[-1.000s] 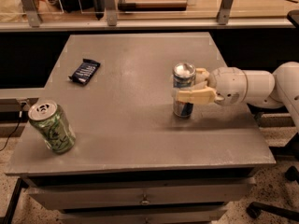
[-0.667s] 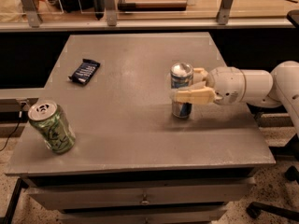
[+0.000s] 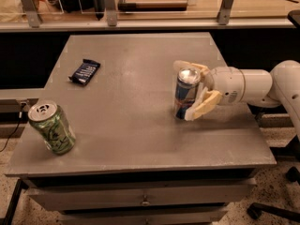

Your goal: Move redbull can near green can

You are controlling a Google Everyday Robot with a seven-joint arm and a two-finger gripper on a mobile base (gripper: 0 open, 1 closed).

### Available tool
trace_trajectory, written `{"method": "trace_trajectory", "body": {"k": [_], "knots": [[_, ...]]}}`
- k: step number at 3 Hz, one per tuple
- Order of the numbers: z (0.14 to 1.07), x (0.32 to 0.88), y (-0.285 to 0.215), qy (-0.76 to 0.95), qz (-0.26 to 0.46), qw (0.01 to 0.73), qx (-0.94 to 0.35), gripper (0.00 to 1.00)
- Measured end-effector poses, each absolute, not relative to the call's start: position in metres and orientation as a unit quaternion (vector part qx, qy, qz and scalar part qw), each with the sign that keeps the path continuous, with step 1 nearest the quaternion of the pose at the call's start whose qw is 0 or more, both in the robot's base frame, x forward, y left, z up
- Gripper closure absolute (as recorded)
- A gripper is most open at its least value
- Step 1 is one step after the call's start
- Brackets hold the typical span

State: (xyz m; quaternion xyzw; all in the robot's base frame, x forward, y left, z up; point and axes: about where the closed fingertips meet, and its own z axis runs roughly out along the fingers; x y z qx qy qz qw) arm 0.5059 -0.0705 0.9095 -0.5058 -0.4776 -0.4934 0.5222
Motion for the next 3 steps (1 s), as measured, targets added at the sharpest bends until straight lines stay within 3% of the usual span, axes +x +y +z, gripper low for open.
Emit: {"method": "trace_trajectory", "body": {"k": [3], "knots": [[0.958, 0.520, -0.109, -0.507, -0.506, 0.473, -0.513, 0.00]]}}
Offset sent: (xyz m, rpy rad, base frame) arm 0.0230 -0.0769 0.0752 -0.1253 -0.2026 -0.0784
